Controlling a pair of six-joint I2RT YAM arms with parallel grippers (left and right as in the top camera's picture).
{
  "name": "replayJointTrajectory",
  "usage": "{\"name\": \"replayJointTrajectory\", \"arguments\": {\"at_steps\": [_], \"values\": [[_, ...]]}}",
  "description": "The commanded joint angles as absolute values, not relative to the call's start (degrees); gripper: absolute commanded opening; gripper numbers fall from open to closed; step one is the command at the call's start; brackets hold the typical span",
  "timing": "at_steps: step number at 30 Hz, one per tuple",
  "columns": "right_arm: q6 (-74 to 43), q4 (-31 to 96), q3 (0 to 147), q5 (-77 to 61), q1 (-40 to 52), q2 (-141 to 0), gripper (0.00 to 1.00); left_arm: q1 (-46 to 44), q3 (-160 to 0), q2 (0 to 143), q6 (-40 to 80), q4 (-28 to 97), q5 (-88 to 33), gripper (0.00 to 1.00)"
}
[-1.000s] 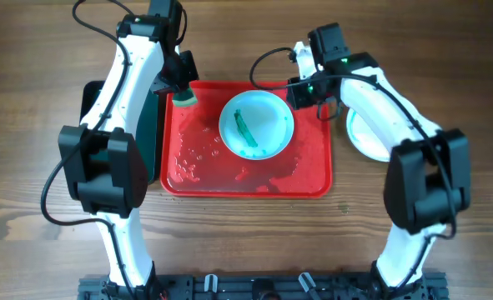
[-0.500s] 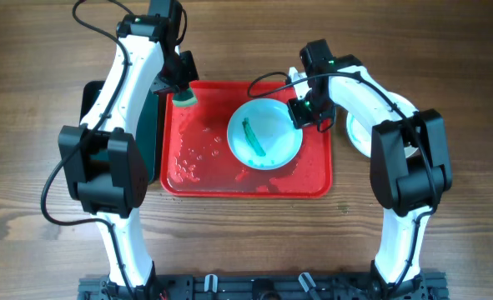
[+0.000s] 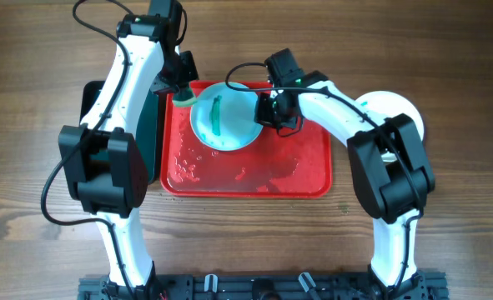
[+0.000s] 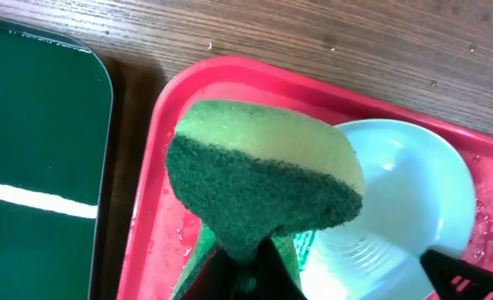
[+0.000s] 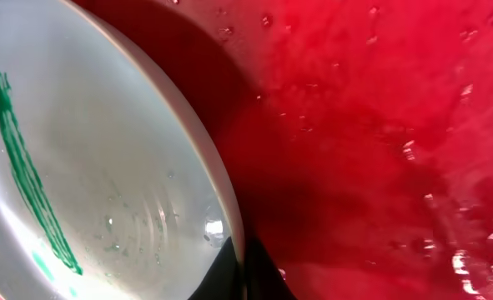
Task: Clean dirty plates on tray and stack at the side
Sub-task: 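Scrub the last plate with the sponge in the left gripper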
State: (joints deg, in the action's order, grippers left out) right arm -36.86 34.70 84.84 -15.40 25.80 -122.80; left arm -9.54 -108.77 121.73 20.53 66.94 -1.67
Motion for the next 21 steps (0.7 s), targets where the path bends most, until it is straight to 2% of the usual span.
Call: {"name": "replayJointTrajectory", "arguments": {"at_steps": [1,6,8,13,21], "values": [[-39.22,33.30,83.00,-13.74,25.71,-124.31,0.09,-10.31,-105.51,122.72,21.50,65.14,-2.59,0.04],[-38.96,31.90,82.85,-13.74,25.71,-124.70,0.10,-11.22,-102.08,122.72,21.47,61.98,-2.59,0.04],[-38.96,31.77,82.85,-14.35,25.71,-125.12,0.04,-11.42,-102.04,122.72,21.45,61.19,-2.57,0.04],[-37.50,31.75,82.85,-16.45,25.71,-125.19,0.04,-12.53,-101.19,122.74,20.97,58.63,-2.55,0.04],[-35.35,32.14,82.85,-18.09,25.71,-125.19,0.04,-15.55,-94.70,122.83,14.06,49.17,-2.52,0.04]]}}
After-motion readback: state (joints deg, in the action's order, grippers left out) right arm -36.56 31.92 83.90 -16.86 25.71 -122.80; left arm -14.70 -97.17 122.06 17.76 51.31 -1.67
